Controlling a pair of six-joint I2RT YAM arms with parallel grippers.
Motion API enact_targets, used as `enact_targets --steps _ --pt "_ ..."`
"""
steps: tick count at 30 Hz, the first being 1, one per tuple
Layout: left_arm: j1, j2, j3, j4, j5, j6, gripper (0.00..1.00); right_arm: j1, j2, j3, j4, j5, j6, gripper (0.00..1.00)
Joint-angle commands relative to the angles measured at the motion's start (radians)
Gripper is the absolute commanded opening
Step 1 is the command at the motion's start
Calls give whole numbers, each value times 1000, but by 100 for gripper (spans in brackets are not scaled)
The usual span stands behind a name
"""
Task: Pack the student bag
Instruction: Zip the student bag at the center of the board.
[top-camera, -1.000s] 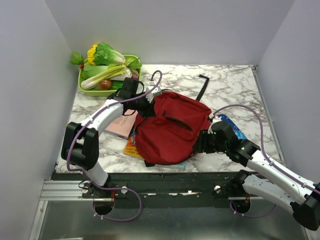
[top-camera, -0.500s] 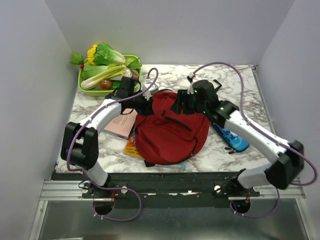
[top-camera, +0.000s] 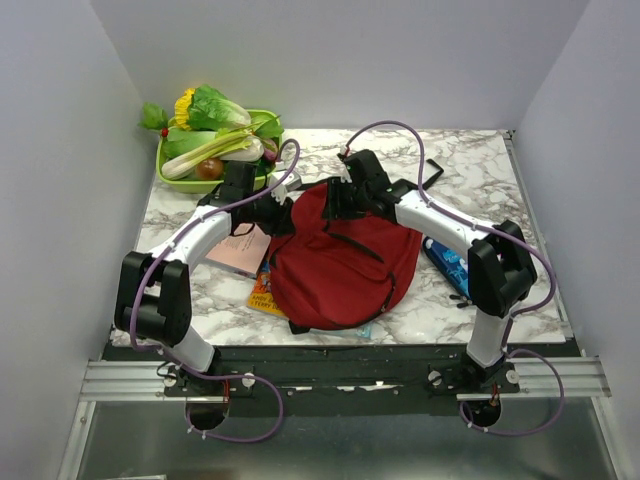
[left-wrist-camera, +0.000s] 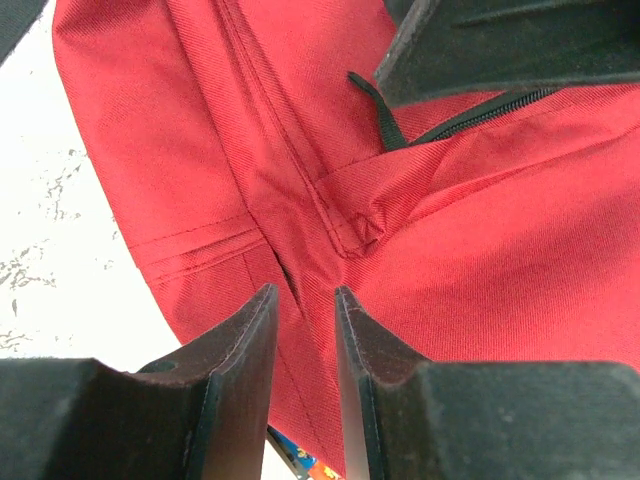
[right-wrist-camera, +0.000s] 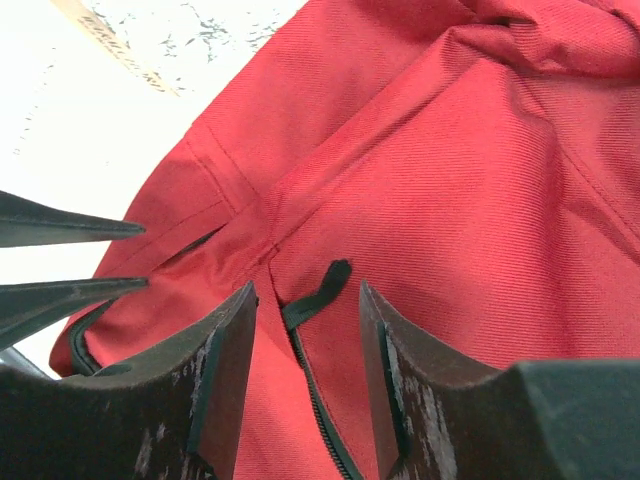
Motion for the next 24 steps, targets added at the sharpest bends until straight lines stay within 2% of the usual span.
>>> enact_targets --steps 1,12,20,24 --pt "5 -14 -7 67 -34 -13 37 3 5 14 17 -78 22 53" --pt "3 58 59 118 -32 -86 37 23 78 48 -87 -75 54 46" --pt "3 -12 6 95 0 -39 37 31 153 137 -147 -46 57 43" --pt "2 -38 -19 61 40 33 37 32 173 164 -141 -44 62 40"
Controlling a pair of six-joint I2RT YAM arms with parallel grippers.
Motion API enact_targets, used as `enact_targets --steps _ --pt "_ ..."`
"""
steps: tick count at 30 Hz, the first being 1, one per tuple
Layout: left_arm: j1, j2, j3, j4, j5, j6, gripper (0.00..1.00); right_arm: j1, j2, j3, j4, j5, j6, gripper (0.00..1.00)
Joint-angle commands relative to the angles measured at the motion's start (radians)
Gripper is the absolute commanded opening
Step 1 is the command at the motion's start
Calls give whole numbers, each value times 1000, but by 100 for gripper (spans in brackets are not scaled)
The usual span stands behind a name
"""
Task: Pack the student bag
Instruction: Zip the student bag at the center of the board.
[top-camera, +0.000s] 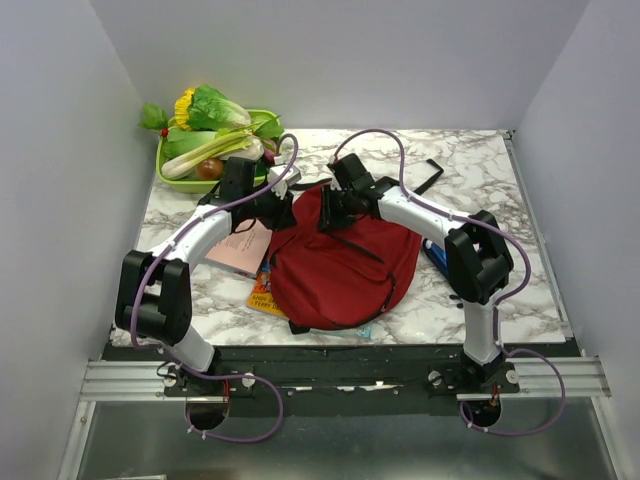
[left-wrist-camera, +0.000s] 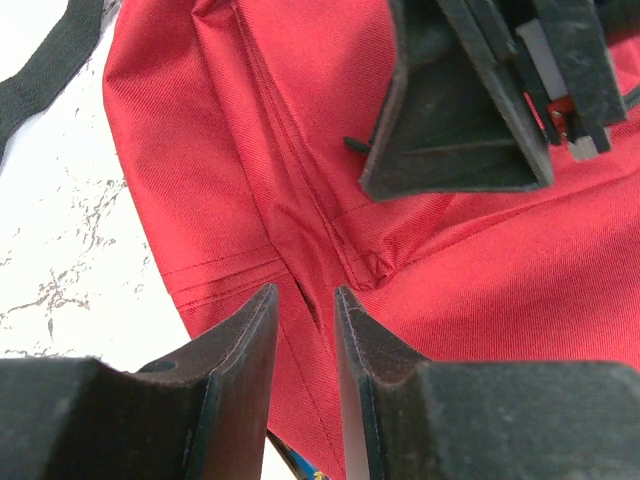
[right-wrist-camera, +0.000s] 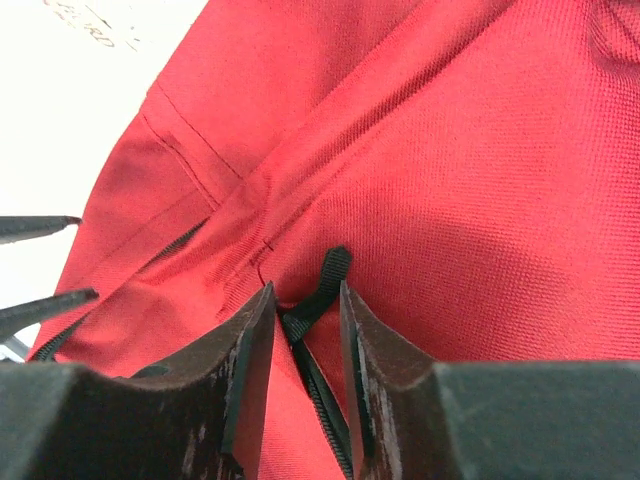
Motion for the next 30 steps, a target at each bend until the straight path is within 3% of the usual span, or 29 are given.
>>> enact_targets --steps 1,6,18,24,27,30 --pt "0 -63 -39 -32 66 93 37 11 29 53 -35 19 14 39" --pt "-52 -73 -73 -58 77 188 38 11 29 50 -30 22 27 36" --pt "-127 19 -55 68 51 142 38 26 78 81 -85 74 1 34" --pt "-130 18 -67 83 45 131 38 32 104 110 -84 102 -16 22" --pt "-130 16 -76 88 43 131 38 34 72 87 -51 109 -14 3" --pt "-132 25 -75 101 39 125 38 32 15 52 -12 122 -14 1"
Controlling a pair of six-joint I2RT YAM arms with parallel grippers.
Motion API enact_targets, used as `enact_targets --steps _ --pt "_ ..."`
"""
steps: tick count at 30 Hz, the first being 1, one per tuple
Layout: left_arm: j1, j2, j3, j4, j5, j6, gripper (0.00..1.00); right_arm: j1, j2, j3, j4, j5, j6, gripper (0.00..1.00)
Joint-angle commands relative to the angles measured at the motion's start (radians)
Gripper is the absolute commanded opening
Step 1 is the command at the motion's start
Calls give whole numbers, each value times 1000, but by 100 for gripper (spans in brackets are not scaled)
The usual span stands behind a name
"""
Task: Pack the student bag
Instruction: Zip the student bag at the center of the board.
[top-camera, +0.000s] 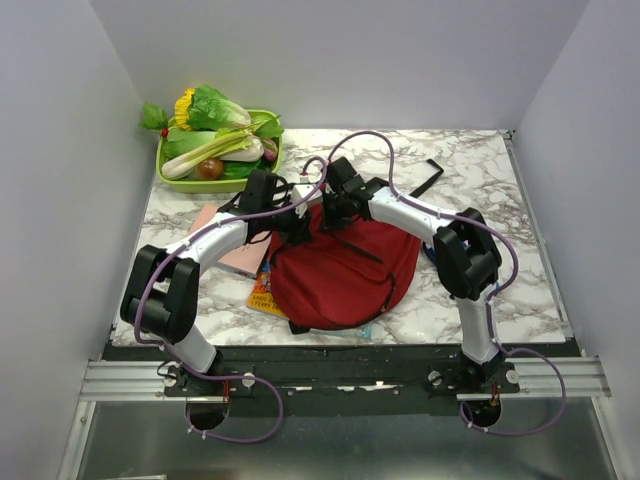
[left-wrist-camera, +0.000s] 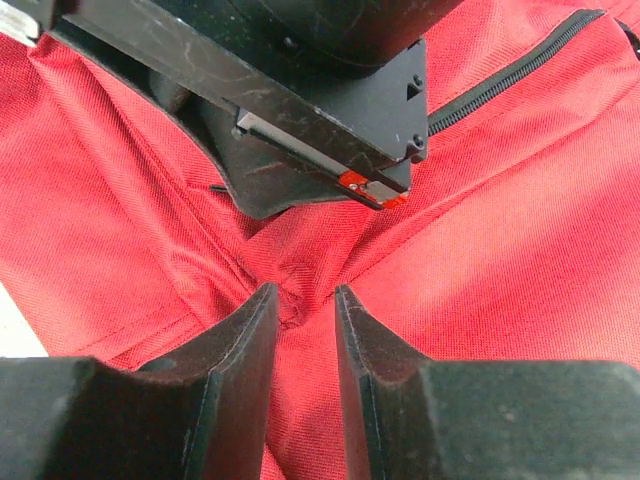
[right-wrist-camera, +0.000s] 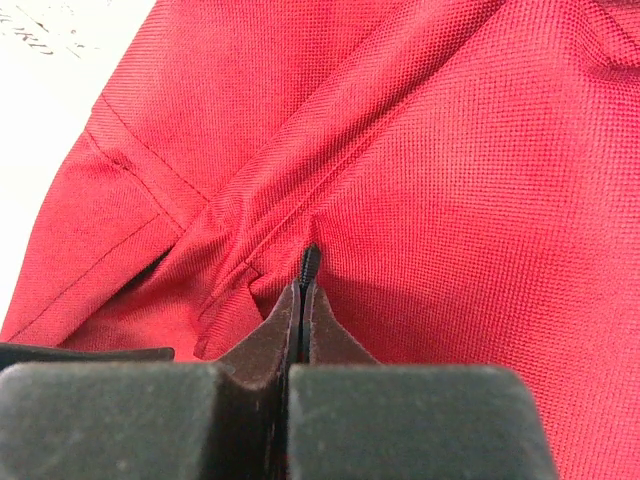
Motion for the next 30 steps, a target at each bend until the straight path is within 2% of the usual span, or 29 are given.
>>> enact_targets --steps 1,9,14,17,18,20,26,30 --pt "-6 16 -1 45 1 -8 38 7 -83 -50 46 45 -11 1" --pt "-13 103 57 63 11 -51 42 7 -270 -249 229 30 -2 1" --pt "-20 131 93 61 7 -51 43 7 -304 -294 259 13 1 1" --pt "-20 129 102 78 24 -71 24 7 -317 -318 268 0 7 1" --pt "-20 130 103 84 28 -77 13 7 -320 -325 274 2 7 1" --pt "-20 130 111 84 44 -80 2 7 -331 -337 271 16 1 1" --pt "-20 102 120 54 71 -77 0 5 -385 -392 228 117 -16 1" --pt "-20 87 119 34 73 -65 0 -4 -431 -437 212 131 -17 1"
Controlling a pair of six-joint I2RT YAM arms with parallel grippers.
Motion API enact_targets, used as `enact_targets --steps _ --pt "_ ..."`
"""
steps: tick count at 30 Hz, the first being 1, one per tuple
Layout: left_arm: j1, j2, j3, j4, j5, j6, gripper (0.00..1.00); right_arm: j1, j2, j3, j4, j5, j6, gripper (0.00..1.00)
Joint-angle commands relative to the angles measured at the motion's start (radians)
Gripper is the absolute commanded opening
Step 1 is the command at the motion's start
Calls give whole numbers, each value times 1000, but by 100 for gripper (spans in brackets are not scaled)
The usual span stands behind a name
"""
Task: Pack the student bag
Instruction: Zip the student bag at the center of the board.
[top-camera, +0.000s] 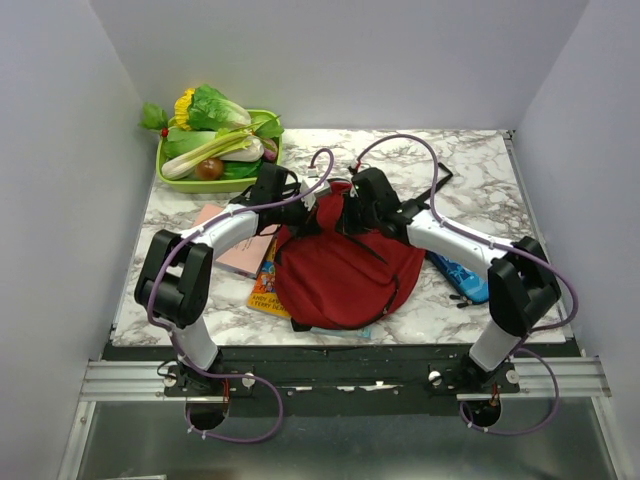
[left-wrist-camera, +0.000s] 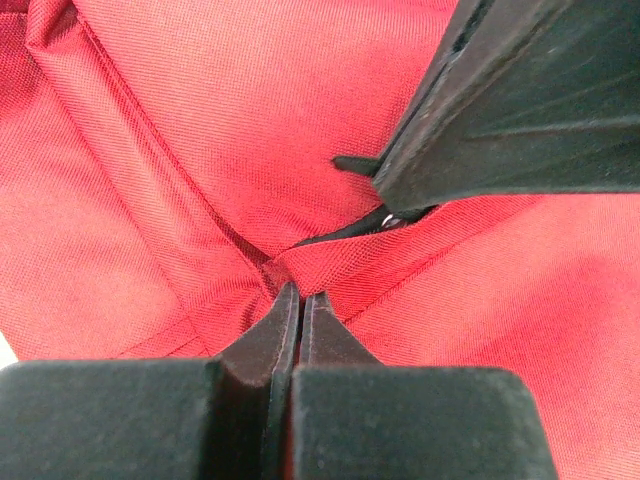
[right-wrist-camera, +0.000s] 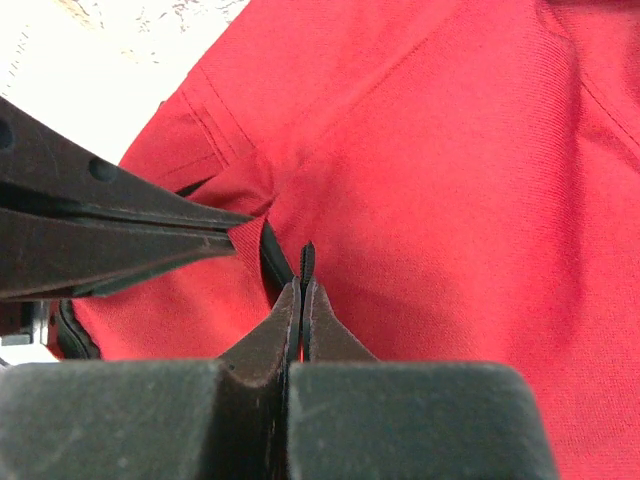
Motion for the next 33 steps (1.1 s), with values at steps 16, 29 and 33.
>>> enact_targets --steps 16,29,33 --pt "2 -54 40 -23 -6 -5 0 -27 -342 -281 -157 138 2 1" --pt "2 -57 53 -42 -36 -2 0 -76 -495 -439 -296 222 27 1" --pt "2 -59 55 -42 -49 -4 0 -91 -509 -447 -364 254 36 1"
